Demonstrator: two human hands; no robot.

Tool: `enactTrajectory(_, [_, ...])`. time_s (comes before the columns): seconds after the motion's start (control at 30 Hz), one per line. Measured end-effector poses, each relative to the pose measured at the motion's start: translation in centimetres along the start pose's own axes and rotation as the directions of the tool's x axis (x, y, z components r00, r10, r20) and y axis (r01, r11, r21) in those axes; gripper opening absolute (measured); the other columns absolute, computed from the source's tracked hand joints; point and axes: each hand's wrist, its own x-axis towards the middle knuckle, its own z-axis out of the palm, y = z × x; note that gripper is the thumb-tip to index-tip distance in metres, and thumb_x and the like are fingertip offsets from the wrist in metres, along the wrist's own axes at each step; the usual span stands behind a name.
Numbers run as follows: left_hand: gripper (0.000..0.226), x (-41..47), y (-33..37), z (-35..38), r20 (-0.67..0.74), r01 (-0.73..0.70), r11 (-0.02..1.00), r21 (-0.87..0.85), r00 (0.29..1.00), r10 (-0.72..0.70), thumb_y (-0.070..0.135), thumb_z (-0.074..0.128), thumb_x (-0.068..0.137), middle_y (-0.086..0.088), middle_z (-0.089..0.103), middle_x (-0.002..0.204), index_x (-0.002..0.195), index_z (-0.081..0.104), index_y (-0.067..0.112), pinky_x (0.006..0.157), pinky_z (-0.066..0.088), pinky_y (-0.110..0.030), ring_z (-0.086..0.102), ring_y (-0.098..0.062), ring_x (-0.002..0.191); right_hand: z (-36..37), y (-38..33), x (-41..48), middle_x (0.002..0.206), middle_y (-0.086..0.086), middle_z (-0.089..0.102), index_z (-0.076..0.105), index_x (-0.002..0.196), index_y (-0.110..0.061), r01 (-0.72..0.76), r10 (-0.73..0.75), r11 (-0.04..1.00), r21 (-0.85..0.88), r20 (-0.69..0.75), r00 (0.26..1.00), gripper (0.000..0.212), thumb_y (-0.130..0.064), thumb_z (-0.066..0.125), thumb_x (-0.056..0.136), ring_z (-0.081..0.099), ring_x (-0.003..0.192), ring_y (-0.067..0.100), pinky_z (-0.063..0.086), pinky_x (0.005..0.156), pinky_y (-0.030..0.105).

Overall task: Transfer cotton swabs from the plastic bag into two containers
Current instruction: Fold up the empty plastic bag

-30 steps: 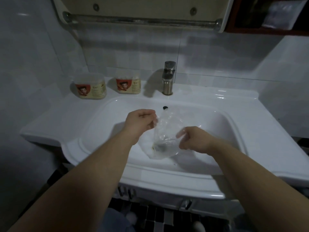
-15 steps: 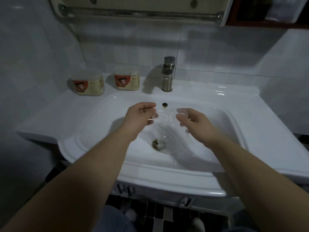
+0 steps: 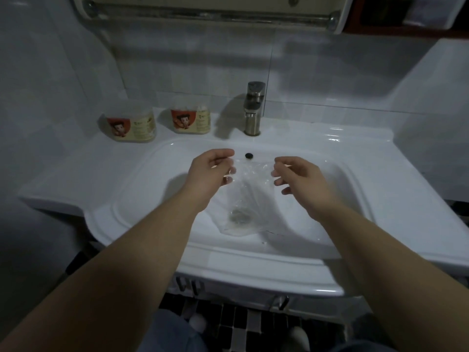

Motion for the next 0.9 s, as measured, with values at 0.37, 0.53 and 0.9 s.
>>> enactTrajectory(0.37, [0.019,0.1,0.2,0.0,-0.084,-0.060,0.997,0.042,0.994,0.063,0.002,0.064,0.098,-0.003,0.066,0.087,0.096,0.072,0.019,0.057,0.053,-0.020,0.067,-0.006,0.063,-0.3,0.5,1.0,0.077,-0.003,0.069,0.066,0.081,-0.015,-0.029,0.038,0.997,0.077,-0.124,0.992,0.029,-0.038,0.057,0.095,0.066,0.075,0.013,0.055,0.070,0.036])
enactTrajectory(0.53, [0.013,0.4,0.0,0.4,0.024,0.077,0.989,-0.126,0.997,-0.075,0.012,0.068,0.097,-0.001,0.071,0.081,0.108,0.067,0.019,0.066,0.057,-0.025,0.064,-0.014,0.066,0.3,0.2,0.8,0.086,0.012,0.074,0.055,0.090,-0.010,-0.093,0.122,0.954,0.284,-0.084,0.989,0.037,-0.042,0.042,0.103,0.076,0.078,0.031,0.062,0.067,0.043])
enactTrajectory(0.9, [0.010,1.0,0.8,-0.6,-0.137,0.038,0.937,-0.346,0.986,-0.091,0.006,0.060,0.102,0.002,0.064,0.065,0.108,0.067,0.010,0.067,0.057,-0.020,0.061,-0.008,0.056,0.9,0.8,-0.9,0.085,0.004,0.074,0.069,0.111,-0.016,-0.268,0.325,0.945,-0.188,0.428,0.843,0.044,-0.019,0.087,0.071,0.071,0.075,0.016,0.055,0.074,0.035])
